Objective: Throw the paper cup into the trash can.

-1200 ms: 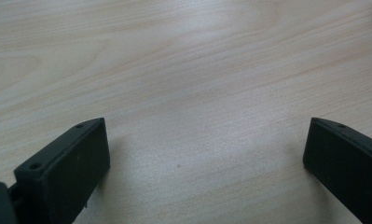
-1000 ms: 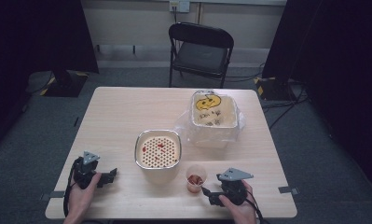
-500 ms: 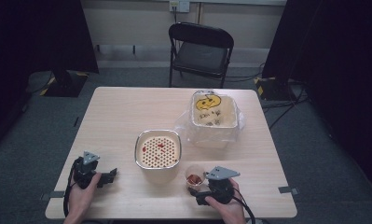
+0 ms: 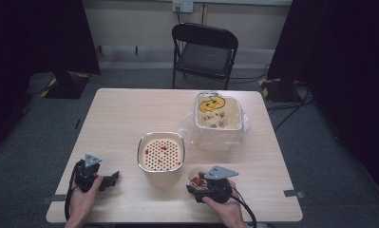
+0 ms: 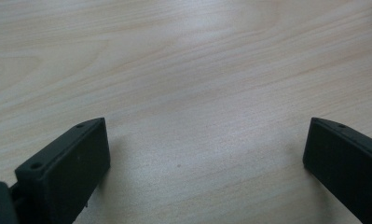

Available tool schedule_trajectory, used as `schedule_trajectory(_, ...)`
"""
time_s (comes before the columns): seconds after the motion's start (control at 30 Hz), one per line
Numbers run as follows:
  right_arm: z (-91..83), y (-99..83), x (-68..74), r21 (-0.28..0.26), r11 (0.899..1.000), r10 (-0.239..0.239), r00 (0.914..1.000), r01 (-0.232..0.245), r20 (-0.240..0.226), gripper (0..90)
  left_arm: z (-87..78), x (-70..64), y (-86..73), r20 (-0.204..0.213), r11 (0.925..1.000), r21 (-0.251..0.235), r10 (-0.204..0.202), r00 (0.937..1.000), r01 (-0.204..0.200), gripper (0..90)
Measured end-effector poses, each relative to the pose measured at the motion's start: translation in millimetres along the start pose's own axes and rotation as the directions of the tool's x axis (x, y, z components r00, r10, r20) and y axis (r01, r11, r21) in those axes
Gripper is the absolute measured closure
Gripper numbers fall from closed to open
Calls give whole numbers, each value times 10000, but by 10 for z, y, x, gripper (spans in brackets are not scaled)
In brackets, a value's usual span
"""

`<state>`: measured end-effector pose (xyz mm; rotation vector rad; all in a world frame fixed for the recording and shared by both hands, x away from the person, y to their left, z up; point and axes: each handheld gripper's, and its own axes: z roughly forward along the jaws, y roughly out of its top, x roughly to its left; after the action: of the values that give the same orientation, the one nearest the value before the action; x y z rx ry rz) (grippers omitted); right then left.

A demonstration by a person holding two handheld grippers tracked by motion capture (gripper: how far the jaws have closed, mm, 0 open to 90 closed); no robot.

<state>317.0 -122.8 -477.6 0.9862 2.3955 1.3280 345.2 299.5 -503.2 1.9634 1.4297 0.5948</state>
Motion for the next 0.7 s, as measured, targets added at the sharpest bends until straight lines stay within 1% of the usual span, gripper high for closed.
schedule_trajectory(0.03,0,0,0,0,10000,0,10000,0,0,356,0,0,0,-7,10000,-1,2,10000,-2,0)
schedule_trajectory(0.07,-9,1,-11,-13,10000,14,10000,-14,-16,375,0,0,0,-8,10000,-3,-2,10000,2,0)
schedule_trajectory(0.17,-15,8,-18,-18,10000,-54,10000,54,71,386,0,0,0,-8,10000,-3,0,10000,0,0)
schedule_trajectory(0.27,-31,19,-27,-63,10000,-14,10000,15,94,388,0,0,0,-9,10000,0,2,10000,-2,0)
schedule_trajectory(0.3,-61,34,-45,-153,9998,96,9999,-94,111,388,0,0,0,-6,10000,-2,0,10000,0,0)
schedule_trajectory(0.4,-101,58,-73,-235,9996,185,9994,-179,276,387,0,0,0,-6,10000,-3,0,10000,0,0)
schedule_trajectory(0.43,-110,66,-83,-214,9997,134,9994,-127,328,387,0,0,0,-7,10000,-3,1,10000,-1,0)
schedule_trajectory(0.7,-170,176,-139,-325,9991,306,9980,-289,551,389,1,0,0,-7,10000,-2,3,10000,-3,0)
